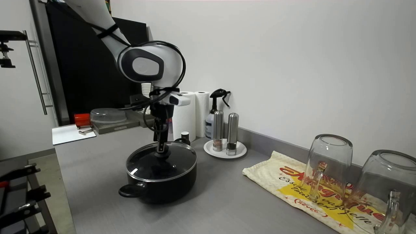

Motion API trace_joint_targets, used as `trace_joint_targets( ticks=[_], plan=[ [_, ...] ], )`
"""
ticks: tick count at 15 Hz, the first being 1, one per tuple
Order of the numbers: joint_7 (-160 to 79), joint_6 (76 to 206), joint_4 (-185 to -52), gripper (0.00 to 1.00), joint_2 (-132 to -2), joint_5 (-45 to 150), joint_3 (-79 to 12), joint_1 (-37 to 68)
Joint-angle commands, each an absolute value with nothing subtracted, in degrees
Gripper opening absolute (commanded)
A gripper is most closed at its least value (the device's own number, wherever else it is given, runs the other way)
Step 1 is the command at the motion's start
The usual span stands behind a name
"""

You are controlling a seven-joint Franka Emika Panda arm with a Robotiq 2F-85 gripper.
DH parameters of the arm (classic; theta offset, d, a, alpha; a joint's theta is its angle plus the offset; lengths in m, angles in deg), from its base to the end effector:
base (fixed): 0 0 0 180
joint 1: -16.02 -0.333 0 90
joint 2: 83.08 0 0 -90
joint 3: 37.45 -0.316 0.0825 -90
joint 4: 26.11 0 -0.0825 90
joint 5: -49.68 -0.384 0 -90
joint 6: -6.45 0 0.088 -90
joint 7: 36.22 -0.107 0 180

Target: Remove the lid from the pot

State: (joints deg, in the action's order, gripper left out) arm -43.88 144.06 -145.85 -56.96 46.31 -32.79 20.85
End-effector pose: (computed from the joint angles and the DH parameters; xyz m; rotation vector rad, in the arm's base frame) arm 0.5612 -0.0938 0.1912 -3.0862 0.5296 0.2223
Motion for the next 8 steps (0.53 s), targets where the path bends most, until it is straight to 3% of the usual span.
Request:
trace_joint_targets(
  ticks=[1, 8],
  plan=[
    [-43.2, 143.2, -145.7, 1.00, -57.2, 46.2, -32.7, 20.9],
    [-44.8, 144.7, -145.6, 1.00, -56.1, 47.6, -31.7, 20.1]
  ],
)
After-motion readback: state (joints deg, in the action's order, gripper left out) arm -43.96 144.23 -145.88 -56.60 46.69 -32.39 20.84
